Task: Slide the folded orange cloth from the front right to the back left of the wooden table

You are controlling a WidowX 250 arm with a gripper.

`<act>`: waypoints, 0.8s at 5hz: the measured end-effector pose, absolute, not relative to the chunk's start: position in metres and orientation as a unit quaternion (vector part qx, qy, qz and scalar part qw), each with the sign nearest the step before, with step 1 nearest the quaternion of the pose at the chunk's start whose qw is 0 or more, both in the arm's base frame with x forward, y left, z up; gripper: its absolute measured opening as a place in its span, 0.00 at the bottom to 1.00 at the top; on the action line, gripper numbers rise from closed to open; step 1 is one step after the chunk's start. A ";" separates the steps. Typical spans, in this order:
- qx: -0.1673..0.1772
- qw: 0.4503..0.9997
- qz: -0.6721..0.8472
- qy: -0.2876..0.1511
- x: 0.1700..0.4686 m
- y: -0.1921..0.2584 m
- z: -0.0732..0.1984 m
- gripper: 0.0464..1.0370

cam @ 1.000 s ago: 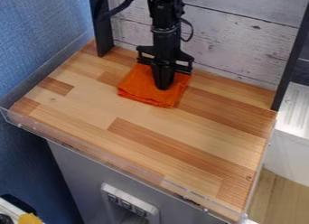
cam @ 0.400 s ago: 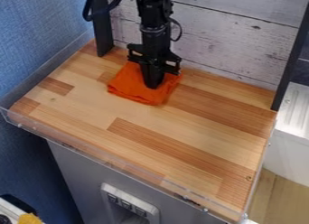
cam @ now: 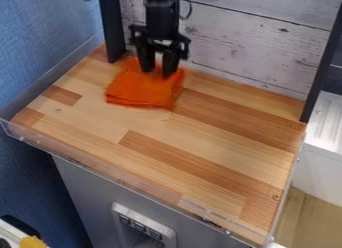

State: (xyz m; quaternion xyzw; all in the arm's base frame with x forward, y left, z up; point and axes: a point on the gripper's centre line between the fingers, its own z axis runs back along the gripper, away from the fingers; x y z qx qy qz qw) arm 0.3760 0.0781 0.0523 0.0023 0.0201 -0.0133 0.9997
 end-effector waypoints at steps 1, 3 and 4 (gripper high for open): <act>-0.002 1.000 -0.009 0.016 0.379 0.090 0.065 0.95; -0.004 1.000 -0.011 -0.007 0.382 0.106 0.090 0.96; -0.005 1.000 -0.009 -0.003 0.380 0.110 0.093 0.96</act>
